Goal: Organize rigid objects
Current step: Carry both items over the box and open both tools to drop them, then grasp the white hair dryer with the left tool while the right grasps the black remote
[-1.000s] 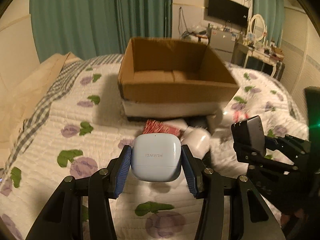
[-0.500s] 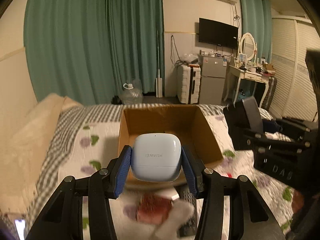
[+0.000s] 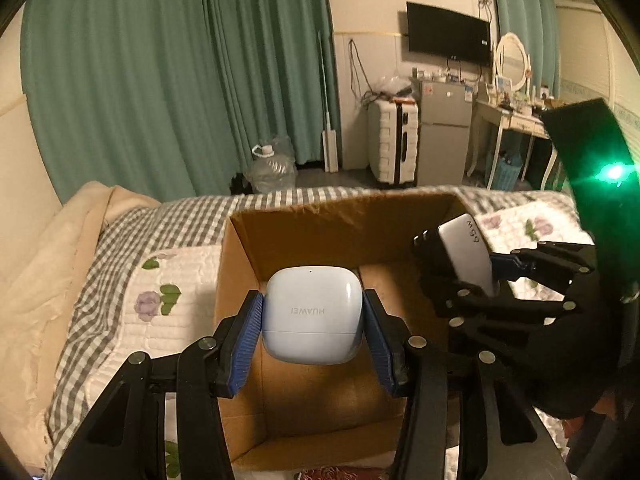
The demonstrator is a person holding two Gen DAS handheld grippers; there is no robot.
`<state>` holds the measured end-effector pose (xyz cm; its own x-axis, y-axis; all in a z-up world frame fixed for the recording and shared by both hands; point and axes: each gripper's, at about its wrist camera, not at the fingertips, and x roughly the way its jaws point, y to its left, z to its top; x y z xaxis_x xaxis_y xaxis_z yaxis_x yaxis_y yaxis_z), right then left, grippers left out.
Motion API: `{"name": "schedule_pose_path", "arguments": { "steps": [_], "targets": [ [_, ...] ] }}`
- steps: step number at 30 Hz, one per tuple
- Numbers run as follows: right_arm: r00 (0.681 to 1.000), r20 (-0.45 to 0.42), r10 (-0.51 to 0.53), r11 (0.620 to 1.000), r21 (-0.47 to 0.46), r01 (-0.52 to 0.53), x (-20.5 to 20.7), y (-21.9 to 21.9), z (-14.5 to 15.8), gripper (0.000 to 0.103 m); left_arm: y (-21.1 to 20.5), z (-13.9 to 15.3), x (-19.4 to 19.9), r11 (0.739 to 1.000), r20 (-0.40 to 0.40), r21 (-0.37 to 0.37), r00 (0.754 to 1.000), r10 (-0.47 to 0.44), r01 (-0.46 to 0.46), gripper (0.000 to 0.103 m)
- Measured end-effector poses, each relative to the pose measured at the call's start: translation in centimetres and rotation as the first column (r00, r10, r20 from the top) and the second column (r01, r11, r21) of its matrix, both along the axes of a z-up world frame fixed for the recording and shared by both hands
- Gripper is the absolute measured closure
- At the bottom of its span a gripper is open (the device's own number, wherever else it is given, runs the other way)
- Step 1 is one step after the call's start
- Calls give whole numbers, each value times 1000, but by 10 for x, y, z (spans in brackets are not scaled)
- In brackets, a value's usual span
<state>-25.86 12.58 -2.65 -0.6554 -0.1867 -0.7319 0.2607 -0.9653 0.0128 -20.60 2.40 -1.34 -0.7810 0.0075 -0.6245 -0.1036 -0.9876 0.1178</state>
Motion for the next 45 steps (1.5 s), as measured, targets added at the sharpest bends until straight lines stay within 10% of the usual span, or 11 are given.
{"name": "schedule_pose_path", "arguments": {
  "steps": [8, 11, 20, 29, 45],
  "targets": [
    [1000, 8, 12, 999, 35, -12, -6, -3, -20, 60, -5, -20, -5, 1000, 42, -9, 999, 14, -14, 53],
    [998, -56, -19, 998, 50, 22, 3, 0, -5, 39, -7, -15, -1, 1000, 37, -4, 999, 16, -16, 53],
    [989, -108, -103, 994, 17, 105, 27, 27, 33, 38, -1, 1, -3, 1000, 24, 29, 1000, -3, 3, 52],
    [987, -89, -134, 990, 21, 137, 26, 40, 25, 26, 5, -15, -11, 999, 39, 48, 999, -14, 12, 37],
    [966, -199, -168, 984, 30, 178, 152, 65, 111, 15, -9, 70, 100, 999, -88, 49, 996, 2, 3, 35]
  ]
}}
